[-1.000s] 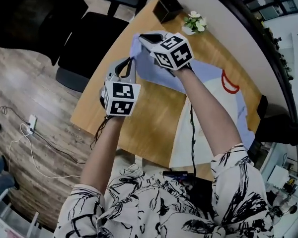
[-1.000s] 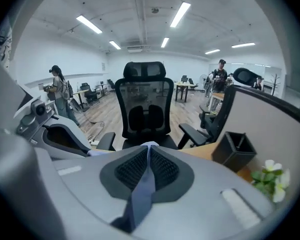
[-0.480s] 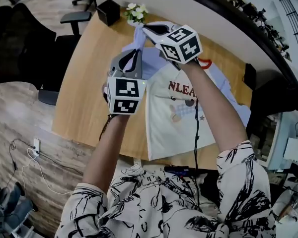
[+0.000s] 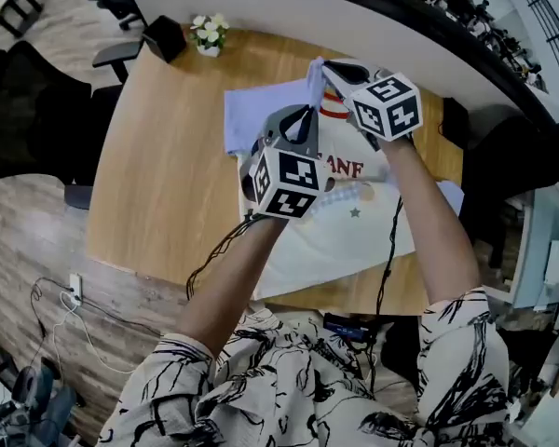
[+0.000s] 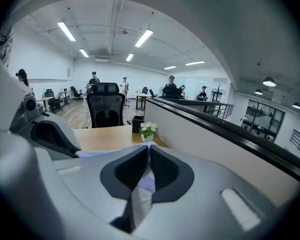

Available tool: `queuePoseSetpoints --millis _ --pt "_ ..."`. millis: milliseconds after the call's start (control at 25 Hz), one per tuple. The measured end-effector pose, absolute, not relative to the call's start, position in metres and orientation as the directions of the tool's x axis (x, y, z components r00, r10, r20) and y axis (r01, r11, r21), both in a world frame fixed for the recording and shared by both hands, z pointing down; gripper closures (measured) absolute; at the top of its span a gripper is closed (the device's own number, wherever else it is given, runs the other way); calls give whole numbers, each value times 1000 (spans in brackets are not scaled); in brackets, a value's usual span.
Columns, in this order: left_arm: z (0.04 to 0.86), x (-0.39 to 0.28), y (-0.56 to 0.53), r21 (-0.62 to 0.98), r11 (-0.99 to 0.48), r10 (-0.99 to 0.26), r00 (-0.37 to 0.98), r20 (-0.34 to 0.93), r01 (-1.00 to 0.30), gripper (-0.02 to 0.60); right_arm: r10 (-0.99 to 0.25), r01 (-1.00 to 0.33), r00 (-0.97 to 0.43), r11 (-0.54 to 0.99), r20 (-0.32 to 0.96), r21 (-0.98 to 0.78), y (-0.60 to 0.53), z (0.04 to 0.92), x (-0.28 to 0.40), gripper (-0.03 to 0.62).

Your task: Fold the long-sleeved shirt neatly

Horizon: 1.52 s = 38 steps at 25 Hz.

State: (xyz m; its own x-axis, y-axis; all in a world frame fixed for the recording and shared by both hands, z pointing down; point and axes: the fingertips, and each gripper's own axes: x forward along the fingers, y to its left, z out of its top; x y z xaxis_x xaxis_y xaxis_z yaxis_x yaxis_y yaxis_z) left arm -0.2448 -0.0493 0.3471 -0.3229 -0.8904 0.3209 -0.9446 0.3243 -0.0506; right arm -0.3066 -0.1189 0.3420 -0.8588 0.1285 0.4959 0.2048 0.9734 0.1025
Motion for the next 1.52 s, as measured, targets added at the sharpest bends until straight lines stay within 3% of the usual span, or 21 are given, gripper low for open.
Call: queuePoseSetpoints --millis 400,760,1280,1360,1520 --pt "391 -164 -129 -41 230 -888 -226 400 -972 563 55 108 -836 992 547 66 -210 399 -216 566" --pt "477 -124 -183 -64 190 -824 -194 532 -980 563 98 78 -838 995 537 -60 -261 485 -184 563" --pt "583 -80 -226 -147 25 -687 -124 716 -989 563 104 -32 -716 983 690 -181 -304 586 -140 539" --pt "593 -76 -228 -169 1 -668 -127 733 -986 561 85 -70 -730 978 678 -198 -317 580 -131 495" --pt "608 -64 -234 -231 -87 -644 -123 755 -969 551 -11 -170 -817 960 576 -223 -345 544 -99 484"
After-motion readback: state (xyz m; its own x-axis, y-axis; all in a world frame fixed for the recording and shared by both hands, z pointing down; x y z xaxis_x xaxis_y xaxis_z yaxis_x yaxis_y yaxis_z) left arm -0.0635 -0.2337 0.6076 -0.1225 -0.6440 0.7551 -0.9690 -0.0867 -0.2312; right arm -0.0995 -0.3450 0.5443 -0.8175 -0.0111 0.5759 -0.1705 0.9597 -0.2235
